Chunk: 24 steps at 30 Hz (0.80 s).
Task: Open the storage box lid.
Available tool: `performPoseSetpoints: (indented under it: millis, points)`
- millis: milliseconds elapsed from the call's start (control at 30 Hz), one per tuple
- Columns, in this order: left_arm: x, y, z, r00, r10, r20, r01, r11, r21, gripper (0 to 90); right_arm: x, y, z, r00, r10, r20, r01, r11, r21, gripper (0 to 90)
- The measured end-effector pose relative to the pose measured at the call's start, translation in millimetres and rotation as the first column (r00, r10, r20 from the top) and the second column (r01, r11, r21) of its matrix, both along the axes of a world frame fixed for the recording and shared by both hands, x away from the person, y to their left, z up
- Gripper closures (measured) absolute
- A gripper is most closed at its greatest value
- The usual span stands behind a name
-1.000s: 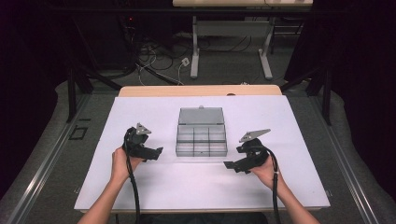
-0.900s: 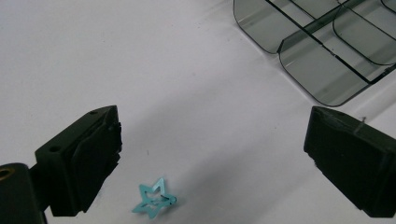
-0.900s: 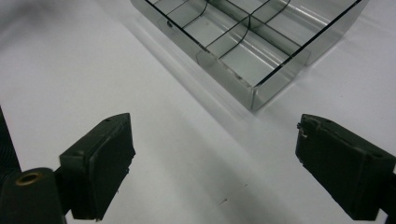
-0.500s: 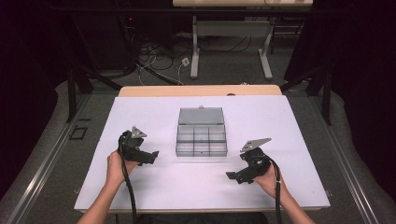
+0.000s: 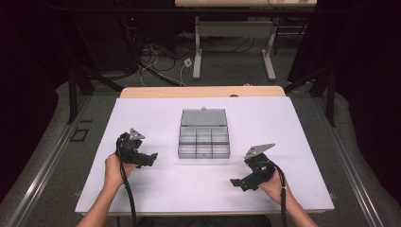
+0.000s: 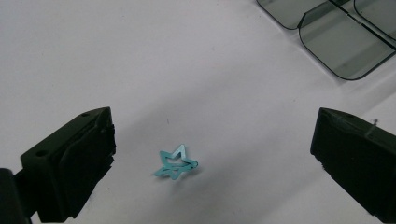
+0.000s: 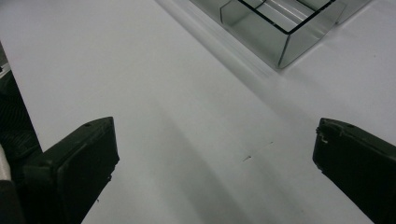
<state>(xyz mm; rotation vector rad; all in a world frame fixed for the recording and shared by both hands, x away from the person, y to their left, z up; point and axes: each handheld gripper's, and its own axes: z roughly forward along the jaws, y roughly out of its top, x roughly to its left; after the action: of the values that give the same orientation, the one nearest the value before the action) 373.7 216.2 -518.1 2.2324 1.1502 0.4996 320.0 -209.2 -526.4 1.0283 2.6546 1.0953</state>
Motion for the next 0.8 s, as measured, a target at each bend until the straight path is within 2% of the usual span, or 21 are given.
performPoseSetpoints:
  millis: [233,467,533,600,667,700,733,800]
  points:
    - [0.9,2.5,0.3,1.0,0.002,-0.001,-0.002,1.0,0.001,0.0,-0.1,2.4,-2.2,0.9999,0.01,-0.009,-0.01,1.0,-0.016,0.0]
    - [3.1,10.1,1.2,0.9994,0.032,0.011,-0.032,0.9993,-0.018,0.0,-0.6,2.6,-1.8,0.9997,0.02,-0.014,-0.02,0.999,-0.03,0.0]
    - [3.6,12.0,0.8,0.9987,0.046,0.021,-0.045,0.9984,-0.032,0.0,-0.2,2.8,-2.9,0.9997,0.021,-0.014,-0.021,1.0,-0.017,0.0]
    - [4.8,15.1,1.7,0.9983,0.055,0.016,-0.055,0.998,-0.031,0.3,0.2,2.7,-2.7,0.9996,0.023,-0.018,-0.024,0.999,-0.025,0.0]
    - [6.1,17.2,1.2,0.9968,0.077,0.02,-0.076,0.9966,-0.03,5.2,0.2,3.6,-3.2,0.9995,0.021,-0.022,-0.021,0.999,-0.029,0.0]
    - [6.6,18.0,0.7,0.9962,0.084,0.022,-0.083,0.9958,-0.04,6.0,0.4,3.7,-2.9,0.9994,0.024,-0.024,-0.024,0.999,-0.036,0.0]
    - [7.5,19.4,0.6,0.9962,0.085,0.021,-0.084,0.9955,-0.044,6.5,0.3,5.2,-4.4,0.9997,0.019,-0.018,-0.019,1.0,-0.018,0.0]
    - [8.4,21.3,0.1,0.9948,0.102,0.011,-0.101,0.9933,-0.056,8.4,1.1,4.9,-4.2,0.9995,0.024,-0.021,-0.025,0.999,-0.031,0.0]
